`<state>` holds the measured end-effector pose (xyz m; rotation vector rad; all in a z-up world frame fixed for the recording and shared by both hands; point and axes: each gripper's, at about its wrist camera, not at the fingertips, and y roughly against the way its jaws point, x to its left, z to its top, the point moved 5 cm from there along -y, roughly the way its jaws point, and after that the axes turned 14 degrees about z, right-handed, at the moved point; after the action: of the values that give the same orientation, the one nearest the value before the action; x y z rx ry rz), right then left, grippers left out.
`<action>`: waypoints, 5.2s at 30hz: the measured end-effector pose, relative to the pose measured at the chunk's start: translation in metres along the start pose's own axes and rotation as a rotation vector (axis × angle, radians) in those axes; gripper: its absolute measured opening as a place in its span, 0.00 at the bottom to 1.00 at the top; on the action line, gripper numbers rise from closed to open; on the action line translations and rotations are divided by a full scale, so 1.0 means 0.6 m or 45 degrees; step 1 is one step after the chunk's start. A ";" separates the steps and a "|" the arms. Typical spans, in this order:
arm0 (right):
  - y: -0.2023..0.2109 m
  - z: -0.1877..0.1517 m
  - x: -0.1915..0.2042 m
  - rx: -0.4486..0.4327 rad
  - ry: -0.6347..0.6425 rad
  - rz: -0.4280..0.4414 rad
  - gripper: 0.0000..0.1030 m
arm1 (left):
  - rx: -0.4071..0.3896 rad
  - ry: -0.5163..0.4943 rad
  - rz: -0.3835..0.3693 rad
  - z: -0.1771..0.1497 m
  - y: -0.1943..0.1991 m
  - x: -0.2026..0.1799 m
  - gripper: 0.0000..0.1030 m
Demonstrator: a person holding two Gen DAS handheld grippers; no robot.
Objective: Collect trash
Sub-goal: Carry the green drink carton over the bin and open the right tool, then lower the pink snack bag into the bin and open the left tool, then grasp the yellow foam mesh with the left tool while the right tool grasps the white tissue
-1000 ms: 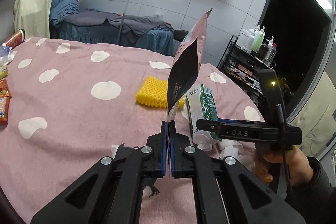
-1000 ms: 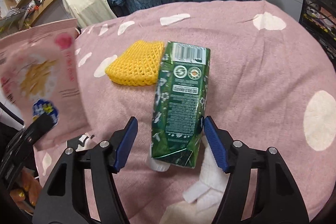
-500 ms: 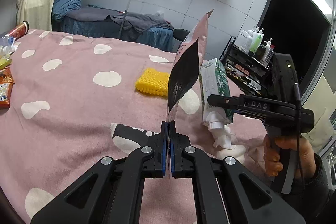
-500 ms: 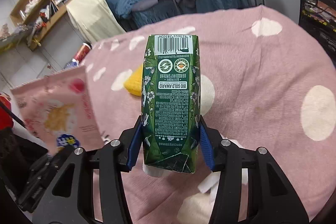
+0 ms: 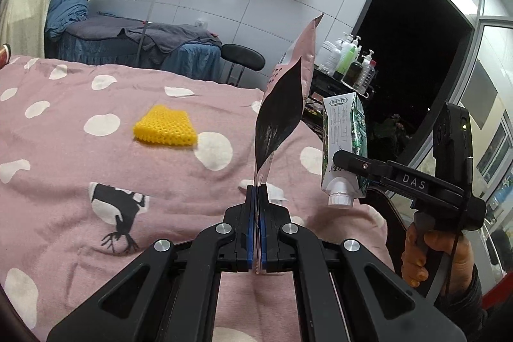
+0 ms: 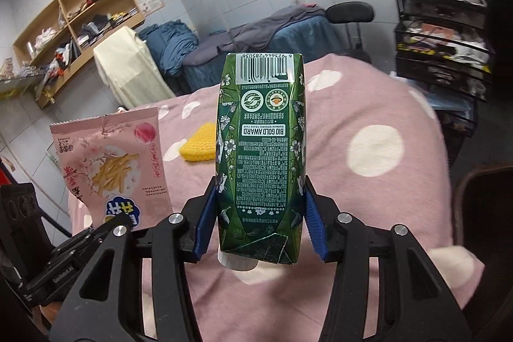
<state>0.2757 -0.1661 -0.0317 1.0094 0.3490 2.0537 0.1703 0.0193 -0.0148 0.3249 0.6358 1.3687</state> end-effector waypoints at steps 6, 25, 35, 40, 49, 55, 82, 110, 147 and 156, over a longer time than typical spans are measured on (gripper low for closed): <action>0.078 -0.021 -0.054 -0.083 -0.089 -0.087 0.49 | 0.013 -0.061 -0.068 -0.009 -0.005 -0.061 0.03; 0.252 -0.121 -0.248 -0.167 -0.292 -0.498 0.49 | 0.102 -0.225 -0.299 -0.043 -0.027 -0.229 0.03; 0.274 -0.181 -0.357 -0.075 -0.452 -0.632 0.49 | 0.172 -0.289 -0.384 -0.064 -0.047 -0.290 0.03; 0.261 -0.206 -0.395 -0.009 -0.515 -0.658 0.49 | 0.213 -0.314 -0.427 -0.073 -0.059 -0.321 0.03; 0.268 -0.220 -0.398 -0.059 -0.528 -0.665 0.66 | 0.329 -0.352 -0.492 -0.102 -0.084 -0.363 0.03; 0.292 -0.219 -0.383 -0.133 -0.525 -0.715 0.75 | 0.394 -0.369 -0.535 -0.115 -0.097 -0.388 0.03; 0.438 -0.197 -0.391 -0.411 -0.562 -0.923 0.84 | 0.621 -0.556 -0.538 -0.193 -0.157 -0.519 0.03; 0.418 -0.198 -0.379 -0.391 -0.531 -0.906 0.91 | 0.192 -0.658 -0.380 -0.139 -0.070 -0.458 0.91; 0.000 -0.076 -0.048 0.185 0.017 -0.174 0.91 | 0.155 -0.243 0.280 0.004 -0.096 0.040 0.93; -0.120 -0.055 -0.012 0.422 0.160 -0.204 0.81 | 0.221 -0.156 0.288 0.026 -0.130 0.110 0.93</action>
<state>0.2924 -0.1222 -0.0959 1.0099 0.8315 1.9550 0.2465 0.0706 -0.0619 0.6314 0.6309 1.4986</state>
